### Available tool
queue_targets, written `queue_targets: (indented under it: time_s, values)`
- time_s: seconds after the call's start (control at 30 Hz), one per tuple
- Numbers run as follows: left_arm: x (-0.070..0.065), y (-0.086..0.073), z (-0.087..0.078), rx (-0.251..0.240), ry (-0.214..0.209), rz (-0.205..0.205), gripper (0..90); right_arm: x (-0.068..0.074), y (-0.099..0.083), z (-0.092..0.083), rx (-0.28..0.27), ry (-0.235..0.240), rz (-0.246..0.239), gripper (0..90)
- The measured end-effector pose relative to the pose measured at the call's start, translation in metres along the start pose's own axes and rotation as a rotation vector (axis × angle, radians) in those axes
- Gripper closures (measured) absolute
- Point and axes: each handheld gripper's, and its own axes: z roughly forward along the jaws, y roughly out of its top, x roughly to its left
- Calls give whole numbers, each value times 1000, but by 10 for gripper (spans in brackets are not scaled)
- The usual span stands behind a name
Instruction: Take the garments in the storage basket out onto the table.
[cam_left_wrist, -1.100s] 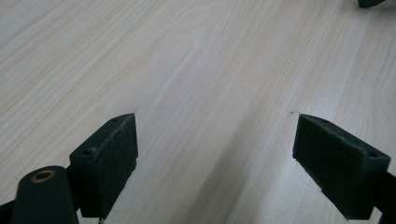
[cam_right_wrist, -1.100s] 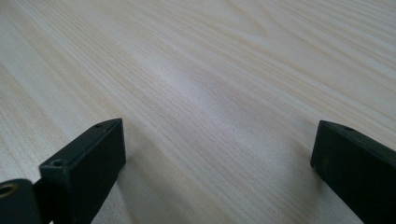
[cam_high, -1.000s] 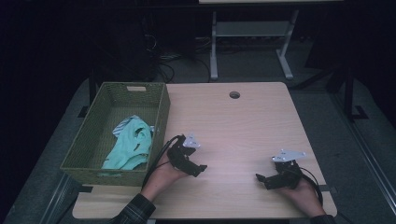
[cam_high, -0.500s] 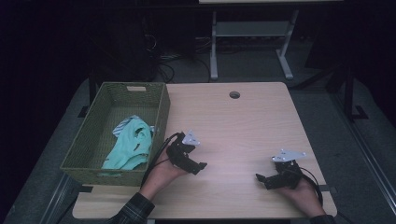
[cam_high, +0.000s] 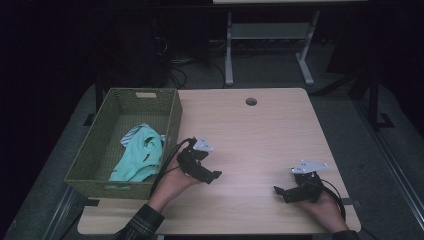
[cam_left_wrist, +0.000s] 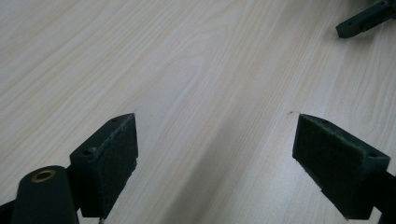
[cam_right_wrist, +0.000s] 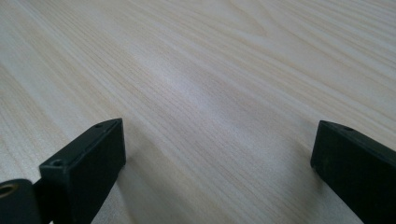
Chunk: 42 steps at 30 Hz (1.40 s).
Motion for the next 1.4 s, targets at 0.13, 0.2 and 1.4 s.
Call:
queue_targets:
  time_s: [0.13, 0.2, 1.4]
  values:
    - [0, 2, -2, -3, -4, 1, 136, 0, 0, 0, 0, 0, 0, 27]
    - [0, 3, -2, -1, -5, 6, 136, 0, 0, 0, 0, 0, 0, 27]
    - [21, 13, -39, -38, 12, -5, 142, 0, 0, 0, 1, 0, -2, 27]
